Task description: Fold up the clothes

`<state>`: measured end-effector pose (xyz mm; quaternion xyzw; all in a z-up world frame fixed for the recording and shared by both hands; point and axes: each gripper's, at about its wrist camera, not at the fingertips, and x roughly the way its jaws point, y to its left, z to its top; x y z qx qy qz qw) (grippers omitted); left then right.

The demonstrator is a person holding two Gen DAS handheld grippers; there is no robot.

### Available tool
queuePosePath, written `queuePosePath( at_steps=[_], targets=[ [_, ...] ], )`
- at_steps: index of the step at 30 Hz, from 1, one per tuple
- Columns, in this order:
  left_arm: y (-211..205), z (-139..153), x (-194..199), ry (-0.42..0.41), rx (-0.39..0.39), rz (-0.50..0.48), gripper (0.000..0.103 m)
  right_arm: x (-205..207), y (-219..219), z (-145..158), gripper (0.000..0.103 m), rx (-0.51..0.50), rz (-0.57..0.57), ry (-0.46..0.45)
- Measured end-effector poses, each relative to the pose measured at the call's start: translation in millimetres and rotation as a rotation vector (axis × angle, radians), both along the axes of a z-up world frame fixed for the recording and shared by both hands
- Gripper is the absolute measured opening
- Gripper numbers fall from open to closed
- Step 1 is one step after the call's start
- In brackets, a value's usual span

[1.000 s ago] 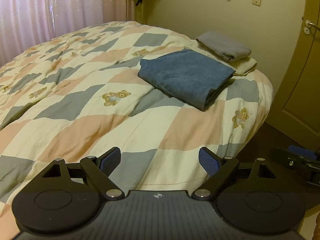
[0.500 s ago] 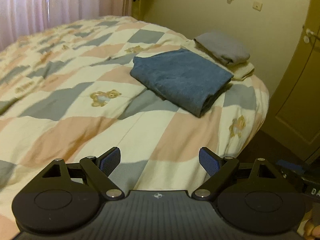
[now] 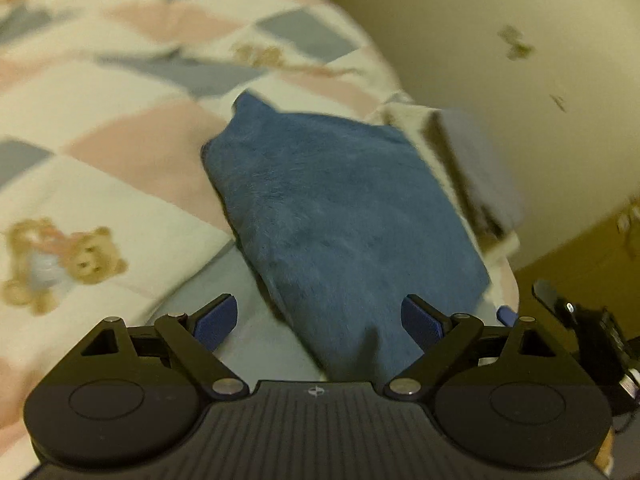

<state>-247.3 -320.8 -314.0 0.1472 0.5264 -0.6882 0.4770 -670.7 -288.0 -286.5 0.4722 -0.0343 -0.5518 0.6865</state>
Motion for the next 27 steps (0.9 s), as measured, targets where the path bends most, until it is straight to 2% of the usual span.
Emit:
queuePosePath(
  at_steps=[3,4,7,10,13,15,19,20,22,23,25,26,27],
  targets=[
    [-25,-18,1,0.049,0.089,0.046,0.091,-19,-27,-19,0.079,0.099,-0.054,-0.094],
    [-29,-22,3,0.063,0.103,0.059,0.091,-23,-32,-28,0.08,0.132,-0.07,-0.137],
    [-43,-29,5,0.095,0.143,0.087,0.091,-29,-47,-43,0.081,0.205,-0.086,-0.189],
    [-58,-34,2,0.123,0.172,0.095,0.091,-26,-68,-45,0.089,0.271,-0.031,-0.163],
    [-71,-39,-2,0.152,0.194,0.097,0.089,-15,-98,-47,0.091,0.356,0.081,-0.068],
    [-76,-42,-7,0.178,0.202,0.084,0.08,-10,-115,-51,0.088,0.381,0.151,-0.047],
    [-80,-44,-17,0.163,0.197,0.06,0.074,-7,-135,-60,0.078,0.422,0.264,-0.066],
    [-81,-43,-16,0.169,0.198,0.056,0.073,-9,-135,-57,0.073,0.43,0.282,-0.076],
    [-80,-44,-9,0.215,0.209,0.063,0.071,-13,-136,-55,0.071,0.443,0.31,-0.09],
    [-81,-46,-6,0.233,0.219,0.064,0.071,-14,-137,-55,0.072,0.45,0.317,-0.094],
    [-83,-53,-5,0.253,0.231,0.057,0.078,-11,-144,-61,0.081,0.466,0.313,-0.096],
    [-85,-57,-7,0.253,0.226,0.046,0.083,-7,-149,-66,0.089,0.462,0.317,-0.1],
    [-87,-61,-9,0.253,0.222,0.036,0.083,-1,-154,-70,0.1,0.446,0.327,-0.1]
  ],
)
